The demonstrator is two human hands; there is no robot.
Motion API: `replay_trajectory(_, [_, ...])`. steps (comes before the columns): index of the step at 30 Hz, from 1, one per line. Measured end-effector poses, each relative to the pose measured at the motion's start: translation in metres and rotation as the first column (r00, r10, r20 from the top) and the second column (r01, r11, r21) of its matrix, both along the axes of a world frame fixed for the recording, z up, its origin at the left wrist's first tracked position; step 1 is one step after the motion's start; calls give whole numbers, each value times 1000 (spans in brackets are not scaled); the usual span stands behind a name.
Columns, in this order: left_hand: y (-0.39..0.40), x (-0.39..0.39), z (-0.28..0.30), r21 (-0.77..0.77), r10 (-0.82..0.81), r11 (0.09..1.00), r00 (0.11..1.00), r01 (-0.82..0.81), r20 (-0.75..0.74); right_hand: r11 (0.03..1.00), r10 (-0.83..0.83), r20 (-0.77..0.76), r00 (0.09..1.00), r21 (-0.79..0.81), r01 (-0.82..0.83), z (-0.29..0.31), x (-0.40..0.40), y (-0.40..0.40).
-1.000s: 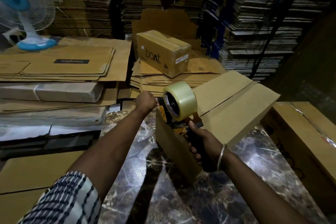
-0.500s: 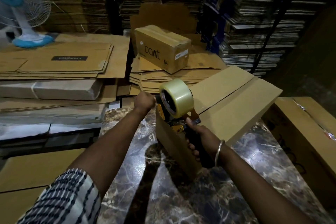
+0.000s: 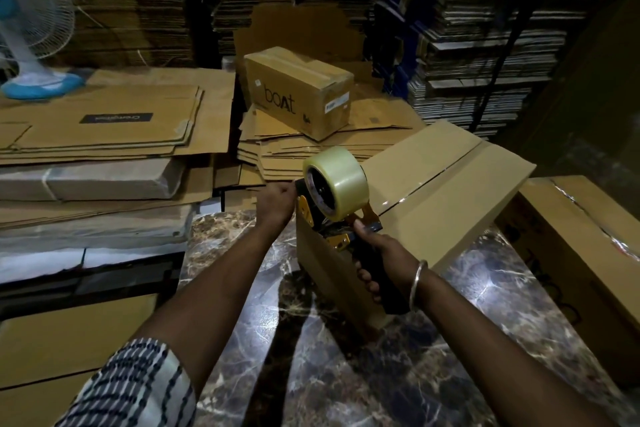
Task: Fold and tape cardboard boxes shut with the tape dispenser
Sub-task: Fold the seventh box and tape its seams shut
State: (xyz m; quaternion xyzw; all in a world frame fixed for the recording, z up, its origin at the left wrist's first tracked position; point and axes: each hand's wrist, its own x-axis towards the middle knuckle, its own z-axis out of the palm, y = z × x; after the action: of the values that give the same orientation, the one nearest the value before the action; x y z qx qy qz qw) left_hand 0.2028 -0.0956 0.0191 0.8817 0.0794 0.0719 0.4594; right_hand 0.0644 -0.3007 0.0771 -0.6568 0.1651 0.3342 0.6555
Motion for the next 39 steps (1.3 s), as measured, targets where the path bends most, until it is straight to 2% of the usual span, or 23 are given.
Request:
replay_trajectory(4, [5,-5,2,173,-160,973,986,150,44,1000,6,6,1000,-10,-6,2,0,1])
replay_trajectory(9, [5,-6,0,253,-142,957,990,139,-6,998,27,8,1000,-63,-26,6,1,0])
replay_trajectory(13, [2,-9,-1,260,-117,958,992,122,-37,994,56,13,998,-92,-55,11,-5,-6])
replay_trajectory(19, [1,-11,-13,208,-138,970,990,129,28,998,3,9,1000,-68,-2,5,-31,-37])
replay_trajectory(24, [-3,-9,-21,245,-90,966,995,78,39,997,69,-38,997,-40,-70,-1,-58,-69])
replay_trajectory(27, [-12,-15,-24,211,-68,976,996,54,62,996,-11,-25,1000,-88,9,1,-60,-69])
replay_trajectory(29, [-13,-19,-28,202,-132,975,972,92,194,994,-31,14,999,-105,32,5,-61,-67])
replay_trajectory(31, [-8,-25,-35,279,-251,945,923,170,291,995,-30,48,998,-95,35,6,-61,-66])
replay_trajectory(34, [8,-32,-50,420,-425,855,875,304,231,995,-41,27,999,-91,43,4,-60,-66])
replay_trajectory(39, [23,-20,-36,531,-583,732,795,426,165,995,-29,-9,1000,-91,28,-2,-51,-68])
